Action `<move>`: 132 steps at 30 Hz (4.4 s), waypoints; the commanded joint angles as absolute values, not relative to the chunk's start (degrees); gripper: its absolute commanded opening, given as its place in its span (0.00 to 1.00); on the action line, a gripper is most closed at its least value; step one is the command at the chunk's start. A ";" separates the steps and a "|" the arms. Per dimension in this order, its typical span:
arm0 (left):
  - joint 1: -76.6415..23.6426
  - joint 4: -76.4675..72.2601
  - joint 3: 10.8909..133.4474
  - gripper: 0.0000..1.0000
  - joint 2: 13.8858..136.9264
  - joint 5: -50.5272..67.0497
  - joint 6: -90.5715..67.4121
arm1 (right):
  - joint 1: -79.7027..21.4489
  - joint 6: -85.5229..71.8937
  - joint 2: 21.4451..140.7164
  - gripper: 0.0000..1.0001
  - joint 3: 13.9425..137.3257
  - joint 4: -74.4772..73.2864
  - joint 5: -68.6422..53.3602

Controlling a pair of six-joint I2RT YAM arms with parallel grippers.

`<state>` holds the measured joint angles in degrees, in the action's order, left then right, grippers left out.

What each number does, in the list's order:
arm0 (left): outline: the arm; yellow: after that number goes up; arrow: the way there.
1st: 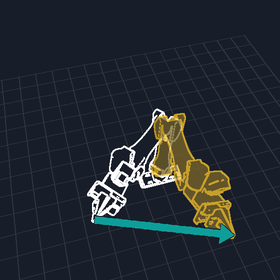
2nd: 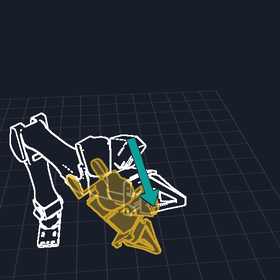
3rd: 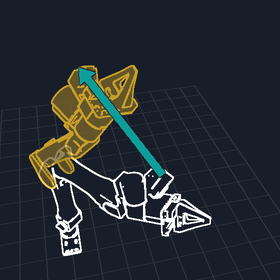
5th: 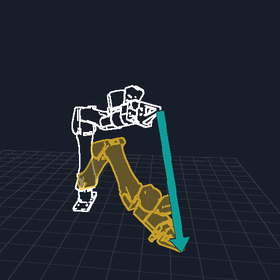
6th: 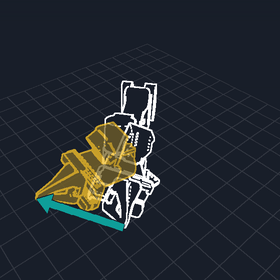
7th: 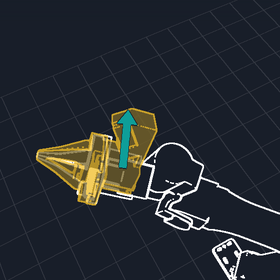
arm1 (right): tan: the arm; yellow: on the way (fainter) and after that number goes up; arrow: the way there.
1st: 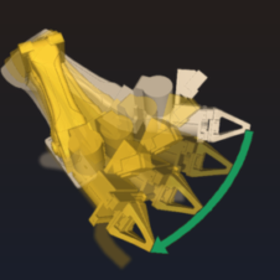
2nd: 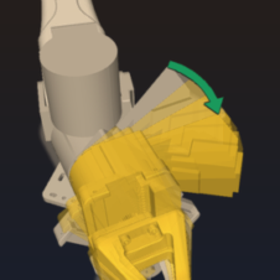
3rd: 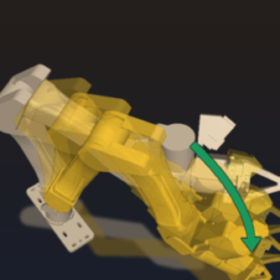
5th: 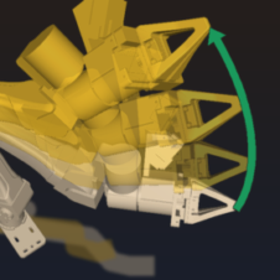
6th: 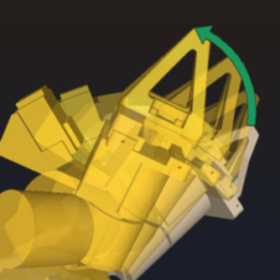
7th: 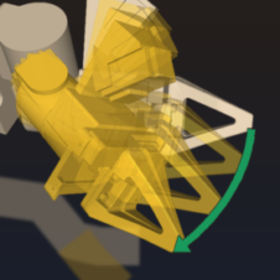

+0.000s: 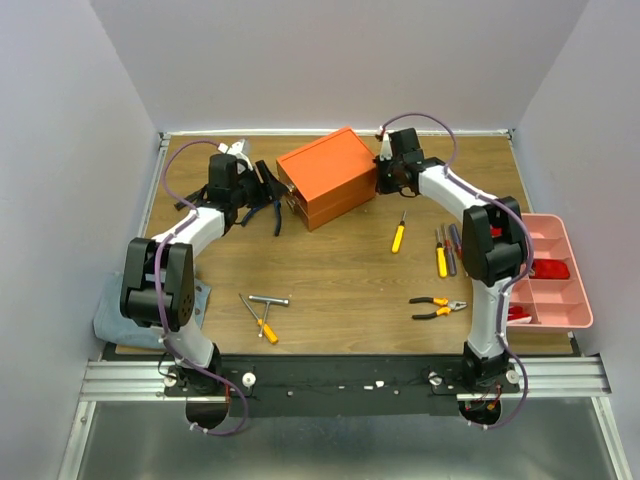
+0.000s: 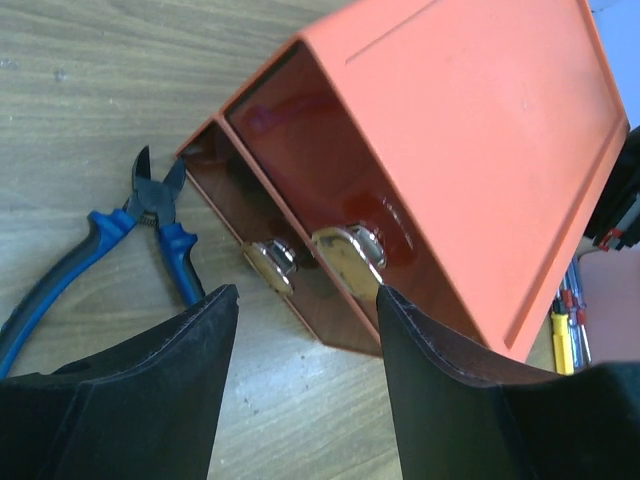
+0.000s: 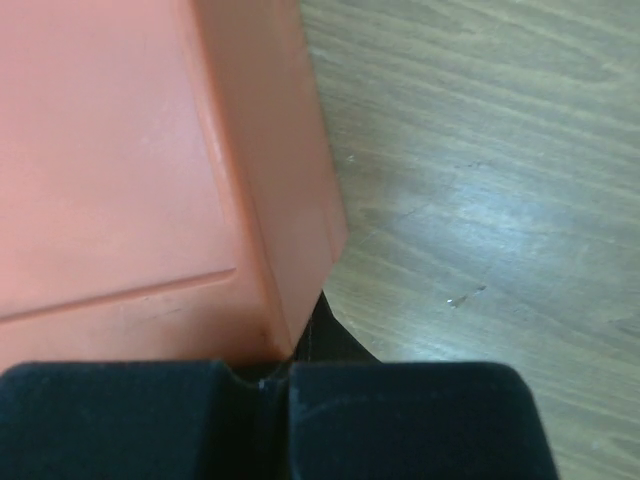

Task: Sort the tools into containers

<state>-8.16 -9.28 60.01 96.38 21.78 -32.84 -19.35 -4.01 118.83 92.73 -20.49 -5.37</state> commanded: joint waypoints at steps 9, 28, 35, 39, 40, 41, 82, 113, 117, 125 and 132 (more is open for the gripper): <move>-7.73 -13.80 55.19 0.70 92.20 21.18 -40.33 | -17.67 5.88 100.65 0.55 84.56 -23.65 -6.24; -10.02 -7.39 61.70 0.72 99.67 12.32 -43.42 | -22.32 10.28 114.60 0.71 102.21 -19.25 -8.44; -10.37 -1.94 60.38 0.72 98.70 9.68 -41.48 | -24.17 10.37 117.95 0.71 104.85 -18.90 -8.17; -10.37 -1.67 59.07 0.72 98.52 9.23 -41.40 | -24.35 11.42 118.65 0.71 105.12 -18.55 -6.33; -10.37 -1.76 58.98 0.72 98.61 9.23 -41.40 | -24.35 11.77 119.00 0.71 105.20 -18.46 -5.63; -10.37 -1.58 59.06 0.72 98.87 9.23 -41.74 | -24.35 12.39 119.09 0.71 105.29 -18.28 -5.19; -0.44 1.94 51.75 0.84 72.07 19.76 -37.35 | -25.58 15.83 111.92 0.71 99.42 -14.50 2.98; 8.35 1.84 53.70 0.85 69.96 16.96 -37.18 | -17.67 -16.61 110.65 0.55 76.46 -34.36 -4.04; 8.53 1.41 53.09 0.85 69.70 16.96 -37.44 | -17.58 -16.35 112.15 0.31 78.39 -36.29 -2.38; 8.53 0.44 50.89 0.86 70.49 11.96 -38.94 | -17.40 -12.49 96.10 0.01 82.94 -38.59 -3.32; 8.61 -2.11 49.13 0.85 71.10 11.34 -38.50 | -26.00 -1.33 93.93 0.01 96.66 -29.62 -17.96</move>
